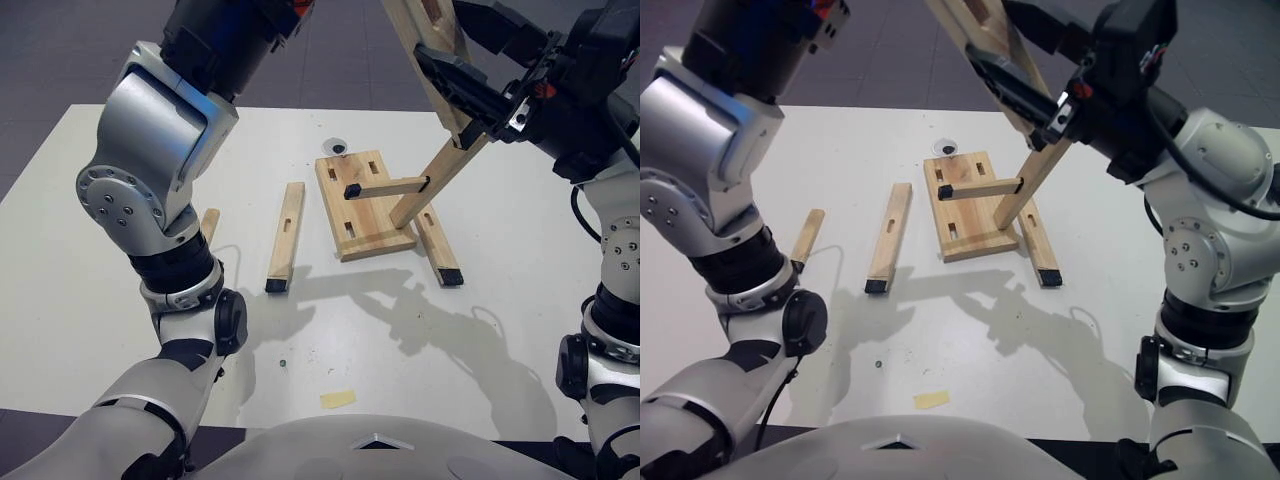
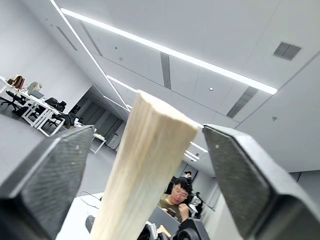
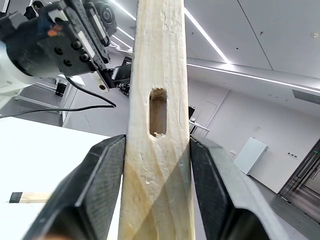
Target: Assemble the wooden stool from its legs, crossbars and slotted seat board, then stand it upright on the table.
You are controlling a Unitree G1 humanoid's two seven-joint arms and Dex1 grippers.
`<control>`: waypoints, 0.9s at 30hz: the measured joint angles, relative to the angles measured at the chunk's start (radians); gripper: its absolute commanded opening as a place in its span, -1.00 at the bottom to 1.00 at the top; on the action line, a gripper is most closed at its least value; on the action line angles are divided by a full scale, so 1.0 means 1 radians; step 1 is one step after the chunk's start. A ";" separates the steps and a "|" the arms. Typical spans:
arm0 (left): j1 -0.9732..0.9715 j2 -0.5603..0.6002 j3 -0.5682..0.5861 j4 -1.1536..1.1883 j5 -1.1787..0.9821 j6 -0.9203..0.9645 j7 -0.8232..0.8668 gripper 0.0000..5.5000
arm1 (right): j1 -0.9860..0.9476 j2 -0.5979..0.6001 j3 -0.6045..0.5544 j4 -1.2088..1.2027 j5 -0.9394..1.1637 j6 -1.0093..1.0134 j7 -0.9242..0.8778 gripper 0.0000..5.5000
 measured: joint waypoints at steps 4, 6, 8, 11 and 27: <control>0.003 0.033 -0.025 0.006 -0.032 -0.002 0.000 -0.05 | 0.011 0.003 0.014 0.001 -0.015 -0.014 0.000 -0.26; 0.010 0.040 -0.043 0.006 -0.039 -0.004 0.001 -0.17 | 0.014 0.007 0.016 0.001 -0.021 -0.021 -0.001 -0.26; 0.018 0.056 -0.055 0.006 -0.039 -0.004 0.000 -0.31 | 0.018 0.010 0.020 0.001 -0.025 -0.030 -0.002 -0.26; 0.027 0.080 -0.061 0.007 -0.036 -0.013 0.011 -0.43 | 0.021 0.011 0.026 0.001 -0.042 -0.049 -0.005 -0.26; 0.132 0.124 -0.157 0.012 0.185 -0.040 -0.015 -0.62 | 0.031 0.008 0.147 0.071 -0.254 -0.140 -0.009 -0.02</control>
